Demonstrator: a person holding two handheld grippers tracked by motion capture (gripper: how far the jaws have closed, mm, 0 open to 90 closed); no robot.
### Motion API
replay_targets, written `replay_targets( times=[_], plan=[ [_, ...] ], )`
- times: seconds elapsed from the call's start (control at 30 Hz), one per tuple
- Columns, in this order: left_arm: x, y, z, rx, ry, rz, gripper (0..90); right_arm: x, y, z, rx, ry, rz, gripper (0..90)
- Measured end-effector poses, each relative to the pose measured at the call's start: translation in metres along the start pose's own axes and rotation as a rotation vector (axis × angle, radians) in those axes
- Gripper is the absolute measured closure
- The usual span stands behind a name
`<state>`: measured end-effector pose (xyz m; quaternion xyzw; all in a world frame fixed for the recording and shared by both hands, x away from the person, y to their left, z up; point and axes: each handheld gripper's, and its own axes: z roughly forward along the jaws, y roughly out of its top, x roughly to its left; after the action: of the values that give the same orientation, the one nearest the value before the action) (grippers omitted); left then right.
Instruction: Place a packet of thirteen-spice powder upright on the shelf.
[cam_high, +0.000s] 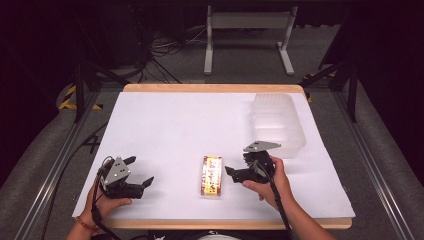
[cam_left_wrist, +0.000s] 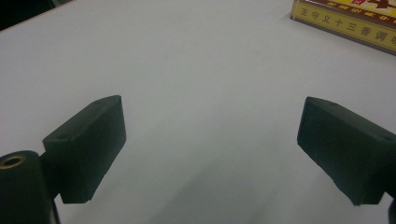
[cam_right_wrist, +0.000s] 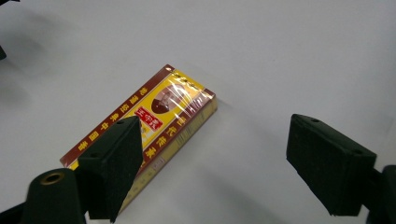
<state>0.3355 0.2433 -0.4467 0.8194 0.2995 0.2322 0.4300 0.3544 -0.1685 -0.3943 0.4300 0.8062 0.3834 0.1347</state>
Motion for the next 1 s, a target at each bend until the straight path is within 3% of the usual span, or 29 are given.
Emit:
replay_targets(
  times=[0.3, 0.57, 0.77, 0.9, 1.0],
  plan=[
    [-0.002, 0.000, 0.000, 0.003, -0.013, 0.013, 8.8, 0.011, 0.020, 0.035, 0.105, 0.011, 0.075, 18.1],
    [-0.002, 0.000, 0.000, 0.004, -0.018, 0.019, 8.7, 0.017, 0.028, 0.059, 0.182, 0.050, 0.146, 19.9],
    [-0.003, 0.000, 0.001, 0.006, -0.018, 0.016, 8.8, 0.024, 0.036, 0.072, 0.224, 0.030, 0.160, 19.6],
    [-0.003, -0.001, 0.001, 0.008, -0.022, 0.016, 8.9, 0.027, 0.043, 0.082, 0.252, 0.005, 0.195, 19.5],
    [-0.003, -0.001, 0.001, 0.009, -0.023, 0.019, 8.9, 0.032, 0.045, 0.090, 0.281, -0.007, 0.191, 19.4]
  ],
)
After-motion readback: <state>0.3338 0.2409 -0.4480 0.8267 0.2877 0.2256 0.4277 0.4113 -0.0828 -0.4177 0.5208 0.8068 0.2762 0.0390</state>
